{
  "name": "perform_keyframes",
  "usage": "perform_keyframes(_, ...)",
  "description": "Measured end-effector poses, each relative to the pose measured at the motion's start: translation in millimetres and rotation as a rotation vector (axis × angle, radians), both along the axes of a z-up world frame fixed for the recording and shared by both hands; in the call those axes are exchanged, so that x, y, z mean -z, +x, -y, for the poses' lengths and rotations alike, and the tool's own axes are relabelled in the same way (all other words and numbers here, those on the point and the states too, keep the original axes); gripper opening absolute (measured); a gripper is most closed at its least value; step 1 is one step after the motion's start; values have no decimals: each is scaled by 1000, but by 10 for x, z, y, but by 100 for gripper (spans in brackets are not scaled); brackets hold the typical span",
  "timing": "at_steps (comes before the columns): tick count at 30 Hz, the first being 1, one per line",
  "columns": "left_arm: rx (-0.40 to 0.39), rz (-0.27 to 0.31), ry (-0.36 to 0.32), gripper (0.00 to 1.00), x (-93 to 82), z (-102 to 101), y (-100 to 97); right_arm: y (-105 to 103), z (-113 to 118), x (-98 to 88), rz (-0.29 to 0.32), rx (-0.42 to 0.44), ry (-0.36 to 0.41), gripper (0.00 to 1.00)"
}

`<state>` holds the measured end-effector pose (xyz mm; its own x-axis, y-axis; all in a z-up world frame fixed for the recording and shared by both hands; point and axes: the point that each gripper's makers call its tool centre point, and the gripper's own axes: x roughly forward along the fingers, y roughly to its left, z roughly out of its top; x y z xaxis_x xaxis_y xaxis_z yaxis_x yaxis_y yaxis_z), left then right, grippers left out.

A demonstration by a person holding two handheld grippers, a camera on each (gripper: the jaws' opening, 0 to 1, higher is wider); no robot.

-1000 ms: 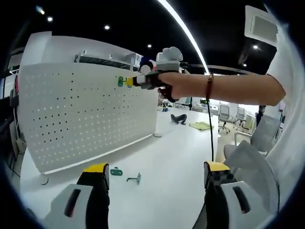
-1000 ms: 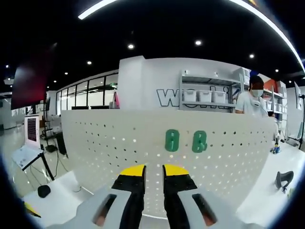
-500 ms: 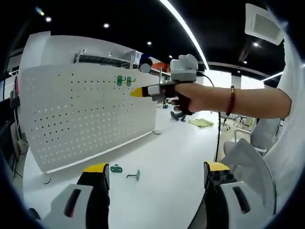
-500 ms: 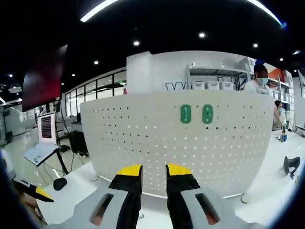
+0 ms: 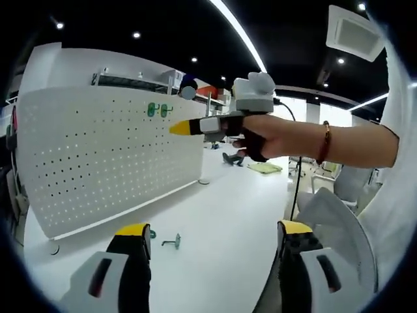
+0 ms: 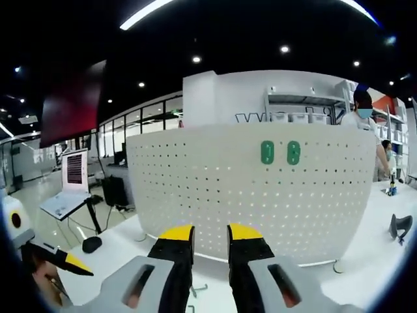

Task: Insert the hook assembly into the mounting plate slot until the hook locks in place.

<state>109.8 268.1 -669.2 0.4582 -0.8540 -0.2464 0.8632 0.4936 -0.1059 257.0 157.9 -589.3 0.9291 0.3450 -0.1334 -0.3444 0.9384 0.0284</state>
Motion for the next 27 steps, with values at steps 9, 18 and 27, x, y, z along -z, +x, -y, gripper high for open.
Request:
perform_keyframes(9,18,-6,10,80,86,143,2,-162,166,66,-4,10,-14,19)
perform_keyframes(18,-29,-50,44,79,284,338,79,-341,162,336,-48,-37,29,20)
perform_keyframes(27,-87,-97,63,73,435,356,181,-448,114,473,-63,-73,55,20)
